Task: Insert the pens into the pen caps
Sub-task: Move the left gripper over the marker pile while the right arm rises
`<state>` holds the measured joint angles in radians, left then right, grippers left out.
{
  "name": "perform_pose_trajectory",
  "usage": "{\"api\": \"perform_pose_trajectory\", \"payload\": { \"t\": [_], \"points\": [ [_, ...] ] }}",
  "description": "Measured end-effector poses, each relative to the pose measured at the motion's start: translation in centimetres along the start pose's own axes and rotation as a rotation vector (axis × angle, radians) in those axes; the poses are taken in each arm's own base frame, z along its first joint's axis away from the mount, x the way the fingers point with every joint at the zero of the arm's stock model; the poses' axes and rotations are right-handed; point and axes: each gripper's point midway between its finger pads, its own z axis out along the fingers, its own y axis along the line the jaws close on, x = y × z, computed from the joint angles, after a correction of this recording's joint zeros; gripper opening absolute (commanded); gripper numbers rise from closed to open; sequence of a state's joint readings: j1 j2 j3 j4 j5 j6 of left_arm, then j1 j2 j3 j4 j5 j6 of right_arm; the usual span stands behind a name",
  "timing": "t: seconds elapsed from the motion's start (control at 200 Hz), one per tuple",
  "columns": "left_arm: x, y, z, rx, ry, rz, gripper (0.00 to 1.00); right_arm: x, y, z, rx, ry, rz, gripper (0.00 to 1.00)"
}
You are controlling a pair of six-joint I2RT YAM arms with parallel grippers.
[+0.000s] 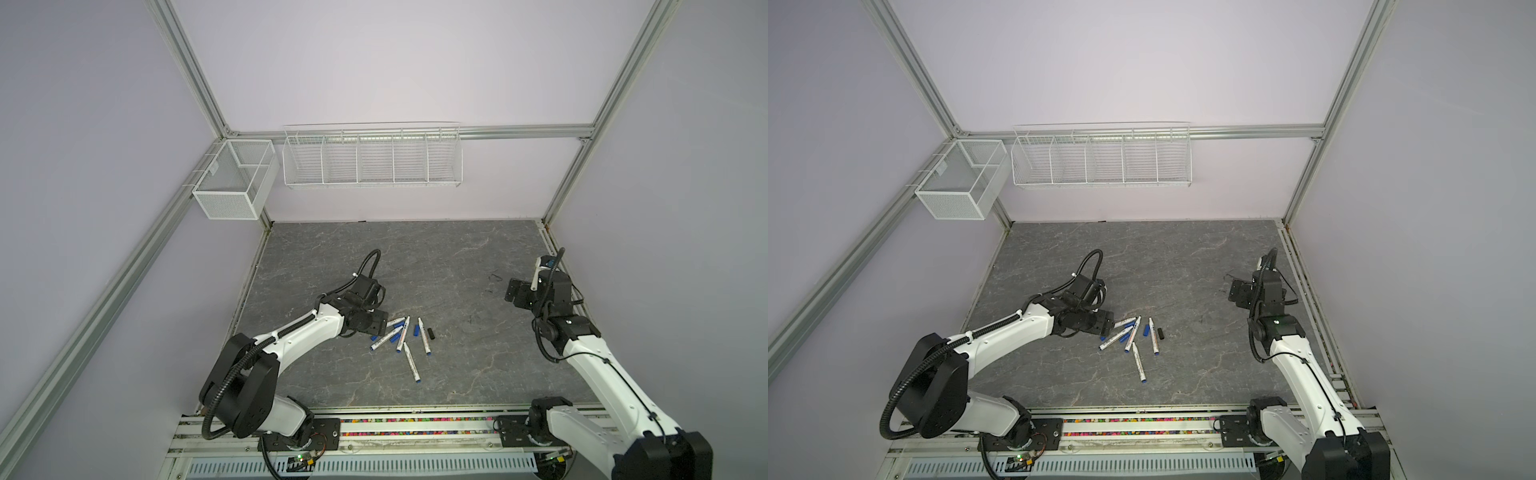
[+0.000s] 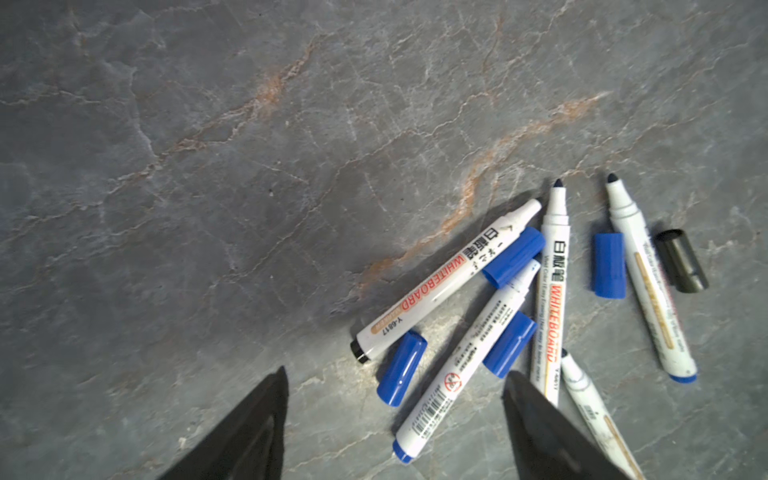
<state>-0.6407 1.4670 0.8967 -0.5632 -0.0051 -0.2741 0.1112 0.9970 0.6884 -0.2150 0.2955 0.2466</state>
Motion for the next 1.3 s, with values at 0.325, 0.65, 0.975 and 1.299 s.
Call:
{"api": "perform_pose_trajectory", "payload": {
  "t": [0.325,0.65,0.975,1.299],
  "points": [
    [-0.7,-0.1,1.5,-0.019,0.044,0.034,0.58,0.1,-0.6,0.1,0.027,0.006,0.002,0.98],
    [-0.1,0.1,2.5,-0.050,0.083,0.026,0.63,0.4,-0.9,0.3,0.039,0.019,0.001,0.98],
    [1.5,0.1,1.2,-0.093,0.031,-0.014,0.69,0.5,-0.9,0.3,0.039,0.019,0.002,0.99],
    [-0.1,-1.0,2.6,-0.069,0.047,0.035,0.66,0.5,-0.9,0.3,0.039,0.020,0.002,0.99]
  ]
}}
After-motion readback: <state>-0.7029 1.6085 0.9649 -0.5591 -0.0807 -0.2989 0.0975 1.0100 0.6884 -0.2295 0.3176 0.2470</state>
